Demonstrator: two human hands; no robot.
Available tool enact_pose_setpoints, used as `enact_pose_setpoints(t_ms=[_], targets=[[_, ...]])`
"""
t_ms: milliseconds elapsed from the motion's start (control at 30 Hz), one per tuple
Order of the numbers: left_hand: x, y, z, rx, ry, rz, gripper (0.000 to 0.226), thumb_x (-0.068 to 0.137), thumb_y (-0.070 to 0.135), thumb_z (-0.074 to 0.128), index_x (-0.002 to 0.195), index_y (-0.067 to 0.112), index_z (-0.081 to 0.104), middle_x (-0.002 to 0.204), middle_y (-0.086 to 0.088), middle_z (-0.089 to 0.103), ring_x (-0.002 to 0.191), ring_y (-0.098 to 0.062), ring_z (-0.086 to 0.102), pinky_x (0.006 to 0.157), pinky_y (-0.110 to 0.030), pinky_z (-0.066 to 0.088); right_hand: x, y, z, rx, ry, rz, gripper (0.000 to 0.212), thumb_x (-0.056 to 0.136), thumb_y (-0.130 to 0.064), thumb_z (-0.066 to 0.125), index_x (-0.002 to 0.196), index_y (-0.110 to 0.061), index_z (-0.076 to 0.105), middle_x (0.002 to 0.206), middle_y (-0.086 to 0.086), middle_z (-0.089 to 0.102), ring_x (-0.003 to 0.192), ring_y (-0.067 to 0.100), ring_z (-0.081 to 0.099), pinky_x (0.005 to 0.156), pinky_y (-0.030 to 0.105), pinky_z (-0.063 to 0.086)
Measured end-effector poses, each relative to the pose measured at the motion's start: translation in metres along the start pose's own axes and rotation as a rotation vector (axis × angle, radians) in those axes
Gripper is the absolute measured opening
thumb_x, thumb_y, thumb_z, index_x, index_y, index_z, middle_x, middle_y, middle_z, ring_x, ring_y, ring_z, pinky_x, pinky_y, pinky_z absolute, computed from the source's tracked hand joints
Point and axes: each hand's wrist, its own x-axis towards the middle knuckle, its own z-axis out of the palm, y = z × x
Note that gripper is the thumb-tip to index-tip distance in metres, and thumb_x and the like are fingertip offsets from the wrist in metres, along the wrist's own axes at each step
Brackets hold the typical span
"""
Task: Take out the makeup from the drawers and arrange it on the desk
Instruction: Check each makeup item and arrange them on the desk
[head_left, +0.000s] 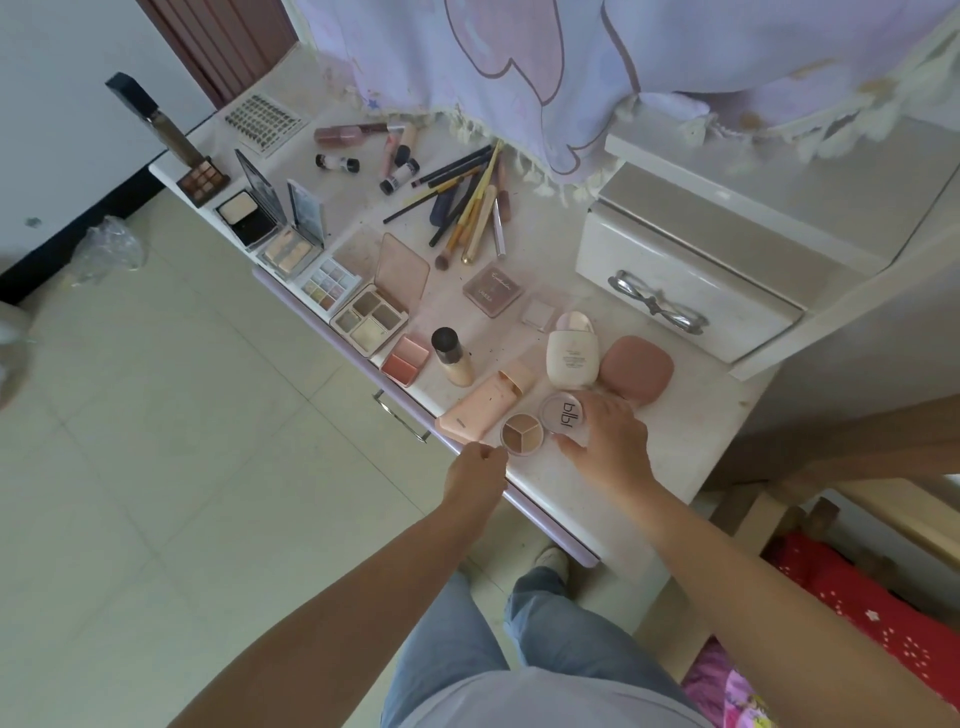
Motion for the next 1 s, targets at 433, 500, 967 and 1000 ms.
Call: enact_pose_setpoints(t_ms=[433, 500, 967, 1000], targets=[[-0.012, 0.03, 0.01, 0.585, -0.003, 0.547, 0.026, 0.092, 0.016, 0.044, 0.113, 0.006, 0.053, 0.113, -0.009, 0.055, 0.101, -0.022, 0.053, 0.089, -0.029, 0.042, 0.041, 0.05, -0.047, -0.126, -0.04, 0.078, 0.068, 0.073, -0.023, 0.069, 0.133, -0.013, 0.037, 0.131, 0.013, 0.04, 0.119, 0.034, 0.038, 0.092, 0.039, 0.038], [-0.011, 0.036, 0.013, 0.588, -0.033, 0.562, 0.025, 0.091, 0.017, 0.046, 0.113, 0.005, 0.052, 0.114, -0.009, 0.055, 0.096, -0.018, 0.052, 0.083, -0.023, 0.039, 0.031, 0.051, -0.047, -0.095, -0.018, 0.089, 0.066, 0.071, -0.022, 0.07, 0.129, -0.012, 0.041, 0.126, 0.013, 0.044, 0.116, 0.033, 0.04, 0.089, 0.037, 0.039], [-0.041, 0.063, 0.02, 0.208, -0.811, 0.52, 0.07, 0.074, 0.009, 0.069, 0.134, 0.008, 0.035, 0.121, 0.001, 0.056, 0.103, 0.003, 0.057, 0.085, -0.015, 0.048, -0.075, 0.023, -0.111, 0.588, -0.126, -0.05, 0.046, 0.068, -0.021, 0.077, 0.102, -0.037, 0.05, 0.102, -0.022, 0.055, 0.097, -0.001, 0.054, 0.081, 0.008, 0.044], [-0.046, 0.066, 0.019, 0.184, -0.834, 0.551, 0.076, 0.066, 0.02, 0.074, 0.132, 0.007, 0.038, 0.113, 0.005, 0.058, 0.097, 0.006, 0.059, 0.08, -0.013, 0.049, -0.077, 0.022, -0.113, 0.595, -0.123, -0.059, 0.046, 0.069, -0.022, 0.076, 0.101, -0.041, 0.049, 0.104, -0.024, 0.054, 0.098, -0.004, 0.053, 0.081, 0.005, 0.042]])
